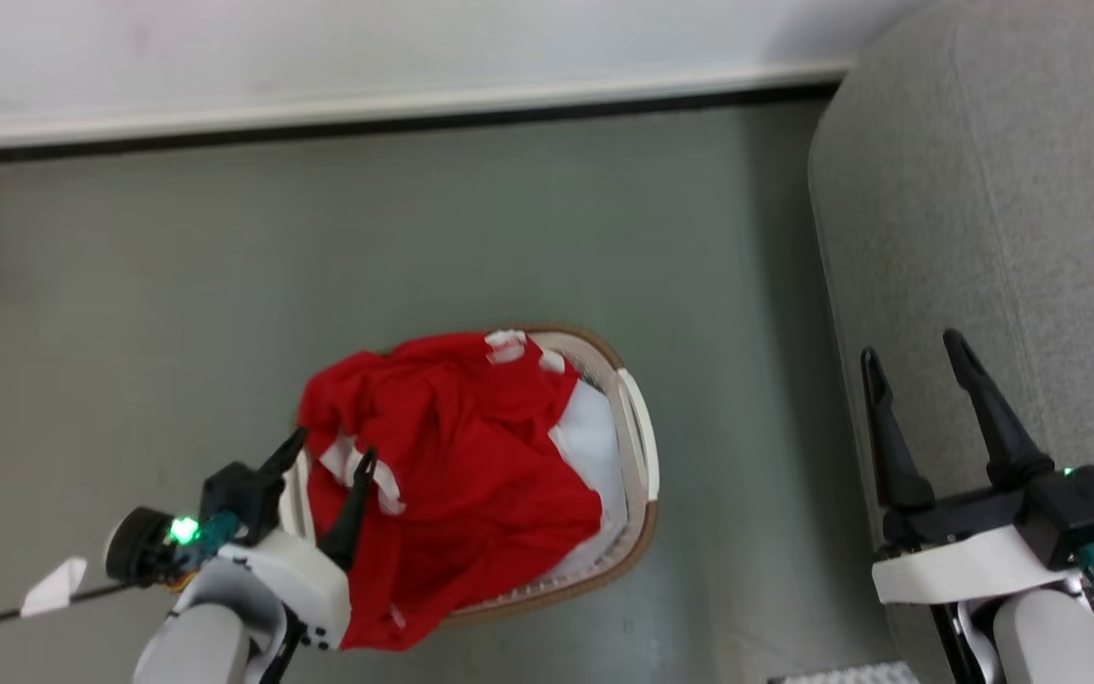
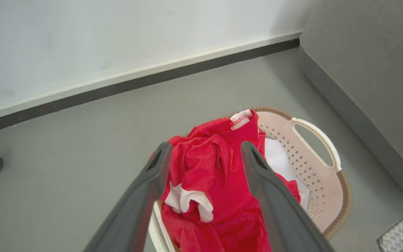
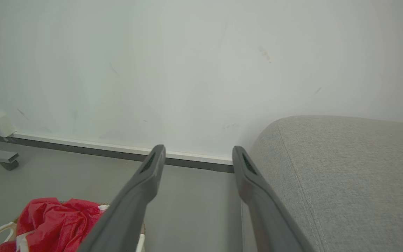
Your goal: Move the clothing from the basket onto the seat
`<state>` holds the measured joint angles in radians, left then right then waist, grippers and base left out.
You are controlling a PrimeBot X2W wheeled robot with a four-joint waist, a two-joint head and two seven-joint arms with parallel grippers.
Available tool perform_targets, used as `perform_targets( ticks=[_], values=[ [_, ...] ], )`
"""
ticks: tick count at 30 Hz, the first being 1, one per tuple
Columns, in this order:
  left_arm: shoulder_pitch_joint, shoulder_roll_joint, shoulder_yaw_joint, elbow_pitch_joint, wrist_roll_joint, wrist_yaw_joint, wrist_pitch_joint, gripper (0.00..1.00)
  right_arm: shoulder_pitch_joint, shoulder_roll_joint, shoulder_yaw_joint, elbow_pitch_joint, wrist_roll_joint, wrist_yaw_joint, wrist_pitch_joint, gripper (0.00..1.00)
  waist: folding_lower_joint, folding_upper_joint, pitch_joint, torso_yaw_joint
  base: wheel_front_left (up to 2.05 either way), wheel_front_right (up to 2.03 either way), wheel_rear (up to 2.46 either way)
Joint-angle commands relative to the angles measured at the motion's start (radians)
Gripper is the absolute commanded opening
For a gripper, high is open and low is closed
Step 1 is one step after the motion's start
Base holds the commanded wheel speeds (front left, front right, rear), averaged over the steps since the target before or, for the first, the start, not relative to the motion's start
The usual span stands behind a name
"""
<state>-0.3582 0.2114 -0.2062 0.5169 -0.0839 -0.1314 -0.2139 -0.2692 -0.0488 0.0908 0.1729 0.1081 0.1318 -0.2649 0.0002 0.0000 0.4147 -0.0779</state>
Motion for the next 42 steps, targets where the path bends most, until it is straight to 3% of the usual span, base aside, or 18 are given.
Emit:
perform_targets(
  ticks=[1,10,13,24,34,35,37,42],
  values=[
    [-0.051,0.022,-0.025,0.039,-0.016,0.002,0.020,1.00,-0.036,-0.003,0.010,-0.017,0.008,-0.002,0.001,1.00,-0.0002,0.0000,0.113,-0.047,0.00,0.00,0.00],
    [-0.215,0.060,-0.127,0.203,-0.036,0.002,0.095,1.00,-0.118,-0.003,0.049,-0.071,0.036,-0.002,0.001,1.00,-0.0002,0.0000,0.257,-0.104,0.00,0.00,0.00],
    [-0.245,0.065,-0.132,0.236,-0.030,0.005,0.113,1.00,-0.128,-0.003,0.053,-0.085,0.046,-0.002,0.001,1.00,-0.0002,0.0000,0.279,-0.112,0.00,0.00,0.00],
    [-0.363,0.103,-0.110,0.369,-0.013,0.096,0.156,1.00,-0.153,-0.002,0.092,-0.161,0.097,-0.002,0.001,1.00,-0.0002,0.0000,0.352,-0.145,0.00,0.00,0.00],
    [-0.440,0.137,-0.132,0.438,-0.001,0.095,0.183,1.00,-0.163,-0.002,0.118,-0.197,0.138,-0.002,0.001,1.00,-0.0002,0.0000,0.416,-0.186,0.00,0.00,0.00],
    [-0.445,0.138,-0.136,0.442,-0.002,0.093,0.182,0.76,-0.161,-0.002,0.119,-0.198,0.144,-0.002,0.001,1.00,-0.0002,0.0000,0.418,-0.189,0.00,0.00,0.00],
    [-0.455,0.139,-0.143,0.453,0.002,0.091,0.167,0.00,-0.155,-0.002,0.121,-0.197,0.153,-0.002,0.001,1.00,-0.0002,0.0000,0.419,-0.194,0.00,0.00,0.00],
    [-0.445,0.116,-0.158,0.475,-0.011,0.078,0.148,0.00,-0.131,-0.003,0.113,-0.175,0.164,-0.002,0.001,1.00,-0.0002,0.0000,0.378,-0.187,0.00,0.00,0.00]
  ],
)
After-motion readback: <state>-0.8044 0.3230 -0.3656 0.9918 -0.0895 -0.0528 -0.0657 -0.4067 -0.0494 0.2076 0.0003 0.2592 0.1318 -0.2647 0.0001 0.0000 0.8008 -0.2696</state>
